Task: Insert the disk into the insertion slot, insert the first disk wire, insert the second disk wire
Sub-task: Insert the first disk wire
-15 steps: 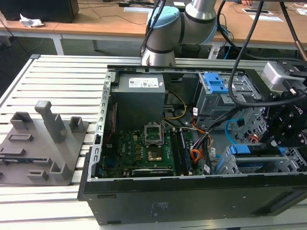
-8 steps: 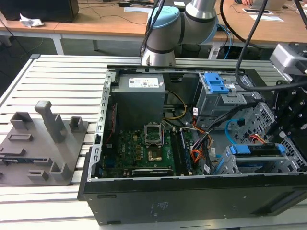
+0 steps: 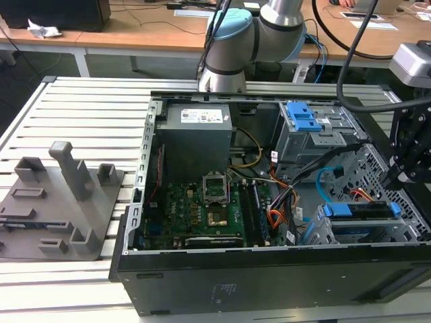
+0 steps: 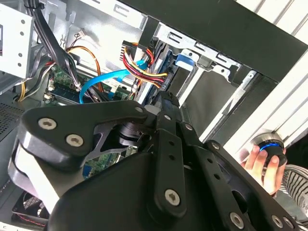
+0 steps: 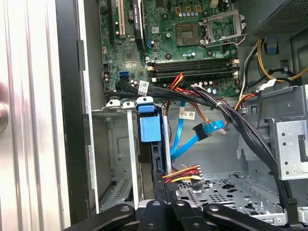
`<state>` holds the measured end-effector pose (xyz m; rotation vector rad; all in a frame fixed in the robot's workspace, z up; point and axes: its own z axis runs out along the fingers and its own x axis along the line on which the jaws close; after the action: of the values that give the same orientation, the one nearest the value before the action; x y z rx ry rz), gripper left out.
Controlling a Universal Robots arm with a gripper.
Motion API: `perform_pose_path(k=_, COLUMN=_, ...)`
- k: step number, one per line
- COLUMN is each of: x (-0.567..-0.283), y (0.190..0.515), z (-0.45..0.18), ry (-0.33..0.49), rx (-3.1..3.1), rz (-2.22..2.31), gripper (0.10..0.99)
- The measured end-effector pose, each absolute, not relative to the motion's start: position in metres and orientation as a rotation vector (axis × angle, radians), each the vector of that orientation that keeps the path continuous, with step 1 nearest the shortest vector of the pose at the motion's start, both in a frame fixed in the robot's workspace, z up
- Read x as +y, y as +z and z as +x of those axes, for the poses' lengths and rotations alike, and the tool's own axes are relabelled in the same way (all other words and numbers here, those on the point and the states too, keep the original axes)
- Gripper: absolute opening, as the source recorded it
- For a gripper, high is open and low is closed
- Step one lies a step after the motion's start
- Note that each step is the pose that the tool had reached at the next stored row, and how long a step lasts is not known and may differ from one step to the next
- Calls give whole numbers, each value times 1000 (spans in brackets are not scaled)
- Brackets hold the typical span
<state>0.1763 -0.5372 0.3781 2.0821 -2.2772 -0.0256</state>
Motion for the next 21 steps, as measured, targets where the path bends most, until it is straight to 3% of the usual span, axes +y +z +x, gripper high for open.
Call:
perform_pose_path(k=1, x=-537, y=378, z=176, ry=-26, rx=-2277, rz=2082, gripper=106)
perform_pose_path(k=21, x=-537, y=378, z=142, ry=-26, rx=-2277, rz=2082, gripper=106)
